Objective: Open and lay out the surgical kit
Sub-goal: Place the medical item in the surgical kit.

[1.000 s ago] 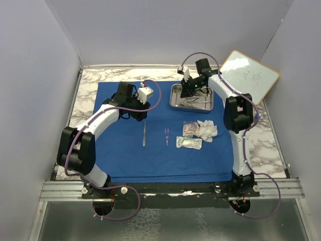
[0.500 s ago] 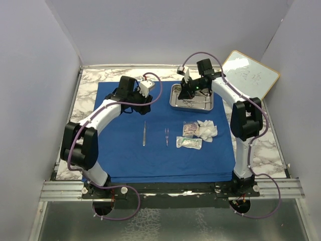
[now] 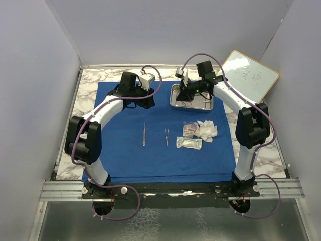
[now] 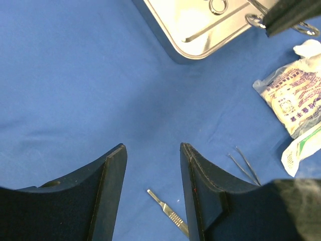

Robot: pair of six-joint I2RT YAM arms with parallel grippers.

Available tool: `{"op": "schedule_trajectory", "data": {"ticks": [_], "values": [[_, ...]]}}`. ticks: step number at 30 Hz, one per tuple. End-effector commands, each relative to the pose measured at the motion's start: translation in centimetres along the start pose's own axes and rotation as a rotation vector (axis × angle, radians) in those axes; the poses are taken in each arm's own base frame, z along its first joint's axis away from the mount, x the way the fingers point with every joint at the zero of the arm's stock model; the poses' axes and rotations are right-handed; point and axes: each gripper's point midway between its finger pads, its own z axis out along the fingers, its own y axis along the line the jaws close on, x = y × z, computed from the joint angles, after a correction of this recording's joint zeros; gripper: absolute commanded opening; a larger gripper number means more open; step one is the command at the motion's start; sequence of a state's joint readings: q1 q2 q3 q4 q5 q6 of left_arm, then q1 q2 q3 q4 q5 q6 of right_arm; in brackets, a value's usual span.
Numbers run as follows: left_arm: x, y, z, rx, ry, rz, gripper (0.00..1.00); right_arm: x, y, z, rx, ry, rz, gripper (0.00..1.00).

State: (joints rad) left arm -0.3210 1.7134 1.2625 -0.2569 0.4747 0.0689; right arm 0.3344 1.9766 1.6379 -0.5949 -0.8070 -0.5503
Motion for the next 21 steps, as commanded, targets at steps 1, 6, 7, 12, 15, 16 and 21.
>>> {"op": "schedule_trajectory", "data": {"ticks": [1, 6, 7, 12, 15, 16, 21], "values": [[-2.4, 0.8, -1.0, -0.022, -0.088, -0.040, 0.49, -4.1, 1.1, -1.1, 0.049, -0.059, -0.144, 0.01], [-3.7, 3.5, -3.2, -0.077, -0.152, -0.126, 0.49, -6.1, 3.1, -0.7, 0.056, -0.066, -0.216, 0.01], [-3.8, 4.7, -3.9, -0.100, -0.164, -0.155, 0.49, -6.7, 3.6, -0.6, 0.062, -0.070, -0.239, 0.01], [-3.9, 9.2, -7.3, -0.193, -0.202, -0.259, 0.49, -8.9, 8.1, 2.4, 0.038, -0.062, -0.400, 0.01], [-3.9, 11.4, -9.7, -0.248, -0.225, -0.295, 0.49, -9.8, 11.0, 4.7, 0.001, -0.052, -0.511, 0.01], [-3.8, 12.1, -10.5, -0.265, -0.236, -0.307, 0.49, -10.1, 12.0, 5.5, -0.015, -0.048, -0.547, 0.01], [-3.6, 15.9, -15.1, -0.357, -0.292, -0.381, 0.49, -10.1, 17.3, 10.1, -0.110, -0.009, -0.701, 0.01]]}}
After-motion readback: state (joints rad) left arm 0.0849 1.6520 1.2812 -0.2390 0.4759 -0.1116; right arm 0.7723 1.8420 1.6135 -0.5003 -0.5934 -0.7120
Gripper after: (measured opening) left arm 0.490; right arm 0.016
